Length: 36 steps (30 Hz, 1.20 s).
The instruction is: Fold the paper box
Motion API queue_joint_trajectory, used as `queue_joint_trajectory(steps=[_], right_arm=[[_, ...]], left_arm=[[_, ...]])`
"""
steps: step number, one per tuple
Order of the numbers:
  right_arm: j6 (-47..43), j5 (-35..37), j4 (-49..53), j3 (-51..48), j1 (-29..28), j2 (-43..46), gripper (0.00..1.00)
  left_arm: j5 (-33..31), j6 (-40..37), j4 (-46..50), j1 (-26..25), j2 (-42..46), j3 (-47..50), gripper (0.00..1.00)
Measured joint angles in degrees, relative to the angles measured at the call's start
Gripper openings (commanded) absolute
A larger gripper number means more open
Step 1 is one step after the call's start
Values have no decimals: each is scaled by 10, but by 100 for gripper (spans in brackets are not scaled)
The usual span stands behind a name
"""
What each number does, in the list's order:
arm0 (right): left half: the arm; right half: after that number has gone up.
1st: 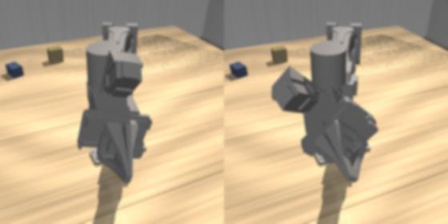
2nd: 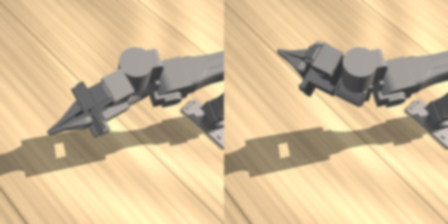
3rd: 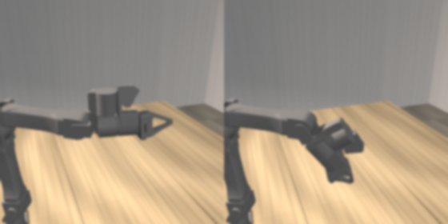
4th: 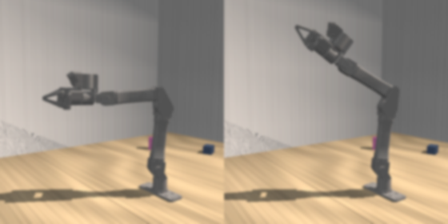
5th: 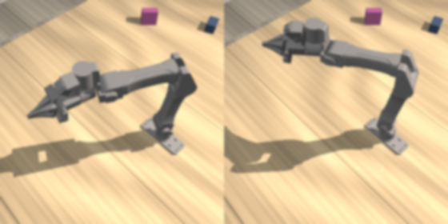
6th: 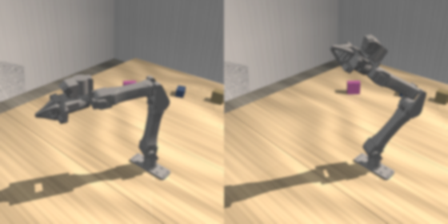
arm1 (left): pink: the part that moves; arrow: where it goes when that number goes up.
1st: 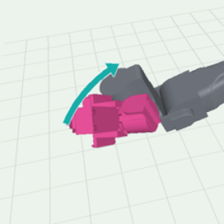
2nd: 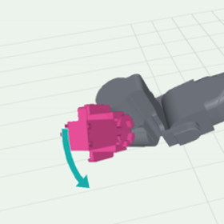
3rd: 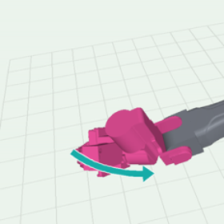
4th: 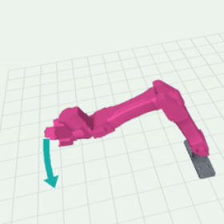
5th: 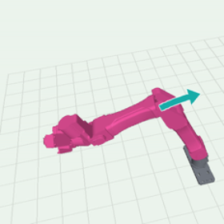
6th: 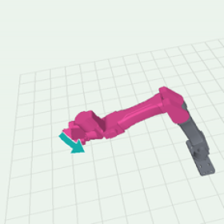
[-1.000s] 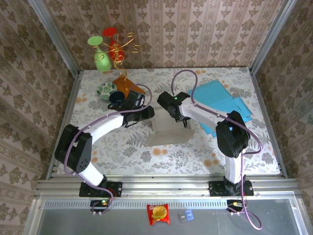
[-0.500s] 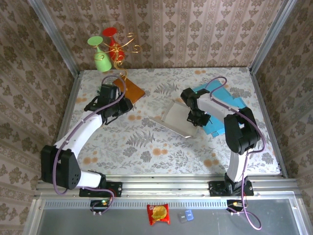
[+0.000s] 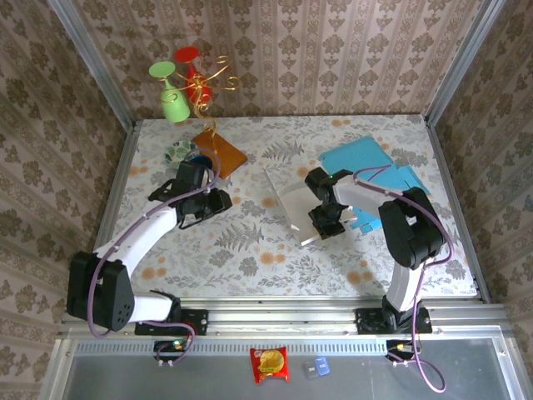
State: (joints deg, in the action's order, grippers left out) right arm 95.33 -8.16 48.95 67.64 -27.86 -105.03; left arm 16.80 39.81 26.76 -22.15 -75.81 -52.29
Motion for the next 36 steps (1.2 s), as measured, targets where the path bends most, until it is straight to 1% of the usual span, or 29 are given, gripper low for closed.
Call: queue_joint_trajectory(steps=[2, 6, 8, 10, 13, 15, 17, 20, 23, 25, 27, 29, 31, 33, 36], right_arm=[[35, -19, -17, -6, -13, 0, 2], [84, -43, -47, -8, -31, 0, 26], [99, -46, -61, -14, -32, 2, 35], [106, -48, -72, -25, -32, 6, 47], [98, -47, -74, -29, -32, 18, 57], [78, -41, -71, -24, -32, 32, 61], [39, -28, -58, -2, -31, 49, 63], [-47, -4, -51, 39, -27, 85, 63], [-160, 20, -59, 53, -13, 141, 63], [-266, 24, -76, 50, 8, 173, 60], [-357, 16, -94, 47, 33, 181, 57], [-443, 1, -104, 47, 57, 167, 56], [-533, -10, -96, 61, 74, 124, 56], [-599, -20, -85, 87, 77, 69, 56], [-669, -28, -65, 126, 73, -4, 56]], left_arm=[[7, 0, -11, -12, -6, 2, 31], [20, 0, -39, -38, -28, 2, 31], [25, 1, -50, -51, -39, 2, 30], [31, 1, -63, -64, -49, 2, 30], [39, 2, -73, -75, -60, 2, 30], [42, 5, -78, -76, -64, 2, 30], [43, 5, -83, -76, -66, 2, 30], [44, 5, -89, -76, -70, 2, 30], [44, 9, -96, -78, -73, 2, 30], [45, 11, -99, -79, -76, 2, 30], [45, 14, -101, -82, -80, 2, 30], [45, 17, -105, -82, -85, 1, 30], [45, 22, -108, -83, -92, 1, 29], [45, 27, -111, -85, -99, 1, 29], [45, 33, -114, -86, -109, -1, 29]])
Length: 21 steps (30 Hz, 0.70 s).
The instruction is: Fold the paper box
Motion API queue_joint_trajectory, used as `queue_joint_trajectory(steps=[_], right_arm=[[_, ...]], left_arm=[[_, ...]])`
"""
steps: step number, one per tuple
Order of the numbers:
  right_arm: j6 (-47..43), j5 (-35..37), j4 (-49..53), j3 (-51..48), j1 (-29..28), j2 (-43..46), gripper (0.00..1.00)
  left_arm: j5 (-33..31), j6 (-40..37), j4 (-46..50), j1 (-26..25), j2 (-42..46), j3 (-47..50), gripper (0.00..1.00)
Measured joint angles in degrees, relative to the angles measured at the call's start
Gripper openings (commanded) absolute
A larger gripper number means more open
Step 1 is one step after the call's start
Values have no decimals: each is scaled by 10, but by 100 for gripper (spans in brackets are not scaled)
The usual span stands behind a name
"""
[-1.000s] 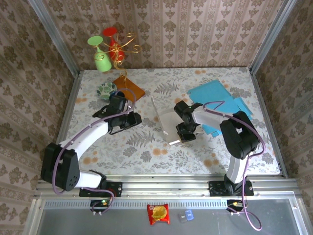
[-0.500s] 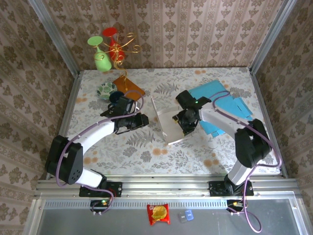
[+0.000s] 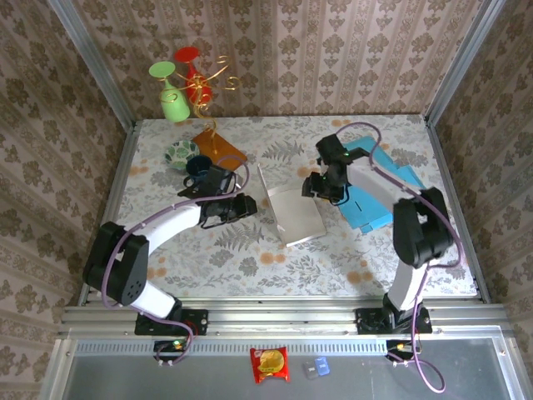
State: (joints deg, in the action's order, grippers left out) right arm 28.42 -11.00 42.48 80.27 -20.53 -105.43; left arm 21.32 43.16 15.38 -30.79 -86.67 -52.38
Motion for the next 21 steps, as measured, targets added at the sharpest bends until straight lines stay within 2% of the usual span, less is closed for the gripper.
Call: queue_joint_trajectory(steps=[6, 15, 21], right_arm=[[-62, 0, 26, 36, -3, -68, 48], [-72, 6, 30, 50, -12, -105, 41], [-55, 12, 26, 45, -17, -105, 27]], left_arm=[[1, 7, -6, -3, -9, -10, 29], [1, 8, -7, -7, -9, -14, 29], [1, 8, -7, -7, -9, -14, 29]])
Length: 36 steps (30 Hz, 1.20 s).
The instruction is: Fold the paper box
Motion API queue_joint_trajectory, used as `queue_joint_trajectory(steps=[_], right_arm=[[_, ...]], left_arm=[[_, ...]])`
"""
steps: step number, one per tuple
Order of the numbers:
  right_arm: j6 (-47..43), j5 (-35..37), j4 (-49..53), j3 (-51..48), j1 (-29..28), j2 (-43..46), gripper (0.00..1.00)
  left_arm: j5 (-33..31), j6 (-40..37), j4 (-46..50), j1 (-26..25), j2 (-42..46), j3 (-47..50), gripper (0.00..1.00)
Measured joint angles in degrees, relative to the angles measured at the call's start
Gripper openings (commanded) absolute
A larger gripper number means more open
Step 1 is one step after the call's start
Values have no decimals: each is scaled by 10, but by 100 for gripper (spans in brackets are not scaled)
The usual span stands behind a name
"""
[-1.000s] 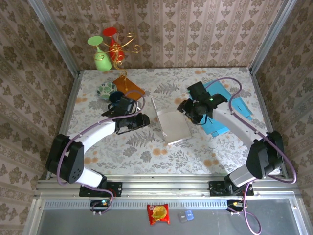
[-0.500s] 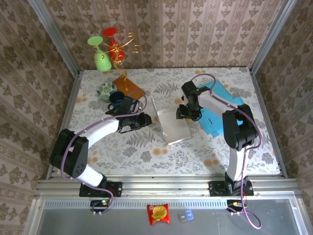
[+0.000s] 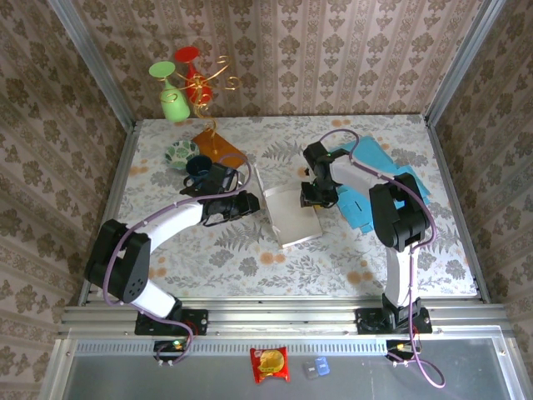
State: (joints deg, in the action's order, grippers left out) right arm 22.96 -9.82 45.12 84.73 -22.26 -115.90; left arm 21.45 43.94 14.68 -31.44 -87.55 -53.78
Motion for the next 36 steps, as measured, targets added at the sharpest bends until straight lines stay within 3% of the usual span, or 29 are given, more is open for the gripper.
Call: queue_joint_trajectory(steps=[8, 13, 21, 28, 31, 36], right_arm=[[49, 8, -14, -35, -5, 1, 17], [121, 18, -32, -68, -13, 28, 15], [333, 35, -82, -174, -41, 127, 12], [526, 38, -113, -192, -88, 138, 13], [584, 34, -120, -192, -100, 135, 17], [628, 30, -118, -191, -106, 126, 36]], left_arm=[[0, -3, 3, 0, 0, -5, 29], [-2, -9, 15, 3, 2, -9, 29], [-14, -19, 33, 40, 50, -8, 30], [-18, -25, 35, 47, 58, -7, 30], [-18, -28, 36, 47, 58, -7, 30], [-17, -31, 38, 47, 58, -6, 30]])
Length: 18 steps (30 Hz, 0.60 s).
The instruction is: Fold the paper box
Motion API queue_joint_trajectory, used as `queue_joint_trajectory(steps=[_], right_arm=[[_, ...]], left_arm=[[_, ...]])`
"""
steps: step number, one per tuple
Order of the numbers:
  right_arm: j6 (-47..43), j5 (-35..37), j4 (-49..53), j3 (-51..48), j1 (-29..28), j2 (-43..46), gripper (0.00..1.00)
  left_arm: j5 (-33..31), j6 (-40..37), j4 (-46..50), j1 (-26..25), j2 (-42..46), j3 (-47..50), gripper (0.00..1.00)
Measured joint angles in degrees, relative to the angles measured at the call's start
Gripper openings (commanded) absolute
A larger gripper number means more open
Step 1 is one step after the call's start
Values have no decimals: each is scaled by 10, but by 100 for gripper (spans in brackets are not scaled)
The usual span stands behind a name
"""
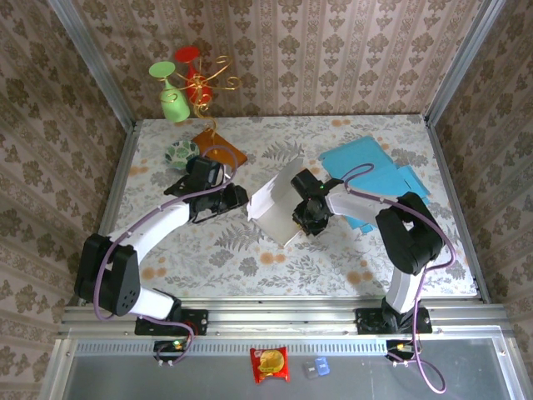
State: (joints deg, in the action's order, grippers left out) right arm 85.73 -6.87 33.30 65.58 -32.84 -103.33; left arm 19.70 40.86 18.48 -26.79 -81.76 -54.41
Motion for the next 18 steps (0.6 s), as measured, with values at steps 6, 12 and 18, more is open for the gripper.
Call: queue_joint_trajectory(steps=[6, 12, 18], right_arm=[[-34, 17, 2, 3, 1, 13, 53], [-203, 77, 15, 28, 12, 100, 56], [-492, 106, -12, 20, 81, 189, 57]], left_arm=[[0, -1, 0, 0, 0, 0, 30], [0, -2, 0, 0, 0, 0, 30], [-2, -2, 0, -2, 0, 0, 30]])
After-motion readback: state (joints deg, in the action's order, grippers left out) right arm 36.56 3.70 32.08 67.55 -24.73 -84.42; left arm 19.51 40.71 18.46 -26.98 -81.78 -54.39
